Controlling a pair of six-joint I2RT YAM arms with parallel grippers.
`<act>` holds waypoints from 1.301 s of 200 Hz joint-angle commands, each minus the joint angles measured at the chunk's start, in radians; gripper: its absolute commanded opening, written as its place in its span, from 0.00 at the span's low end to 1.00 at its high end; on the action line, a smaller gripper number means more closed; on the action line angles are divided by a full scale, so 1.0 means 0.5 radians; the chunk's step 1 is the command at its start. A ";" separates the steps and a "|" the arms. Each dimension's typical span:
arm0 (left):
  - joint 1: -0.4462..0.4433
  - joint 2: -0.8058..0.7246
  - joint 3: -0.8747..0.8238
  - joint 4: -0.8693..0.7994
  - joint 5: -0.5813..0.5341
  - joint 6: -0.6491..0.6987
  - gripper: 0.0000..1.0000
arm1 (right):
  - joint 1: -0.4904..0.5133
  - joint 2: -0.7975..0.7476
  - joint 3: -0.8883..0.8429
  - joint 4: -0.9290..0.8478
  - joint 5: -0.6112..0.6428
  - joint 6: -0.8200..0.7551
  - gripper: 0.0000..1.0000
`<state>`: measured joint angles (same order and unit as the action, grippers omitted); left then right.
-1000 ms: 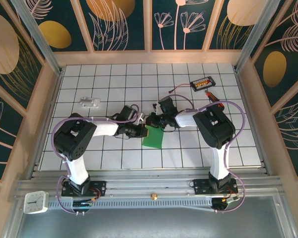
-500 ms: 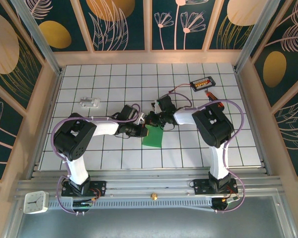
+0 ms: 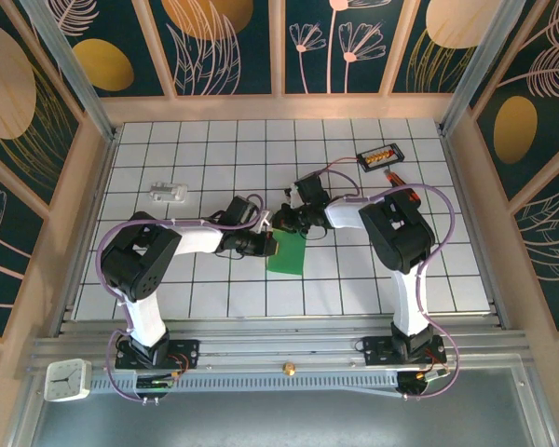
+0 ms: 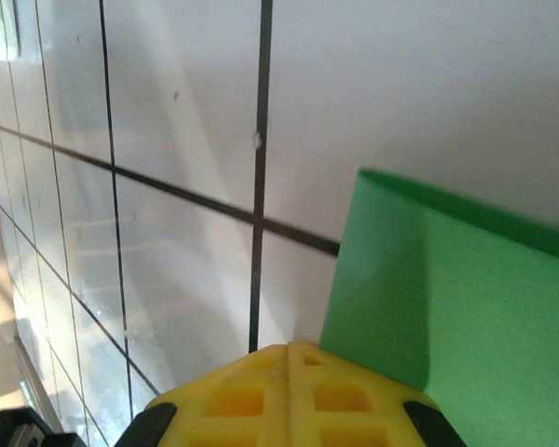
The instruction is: Fold a paper plane with a square sheet of paper (pick it up from the middle)
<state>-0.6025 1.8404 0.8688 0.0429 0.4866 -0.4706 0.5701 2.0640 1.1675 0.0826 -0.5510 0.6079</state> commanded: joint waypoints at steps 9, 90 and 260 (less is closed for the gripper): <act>-0.053 0.188 -0.164 -0.498 -0.163 0.071 0.00 | -0.145 0.132 0.087 0.000 0.344 -0.096 0.00; -0.078 0.194 -0.200 -0.491 -0.169 0.068 0.00 | -0.202 0.236 0.255 -0.078 0.393 -0.102 0.00; -0.087 0.181 -0.227 -0.475 -0.166 0.063 0.00 | -0.403 0.325 0.588 -0.188 0.382 -0.120 0.00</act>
<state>-0.6155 1.8393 0.8467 0.1040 0.4557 -0.4629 0.4305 2.2047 1.4292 -0.0185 -0.4793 0.5842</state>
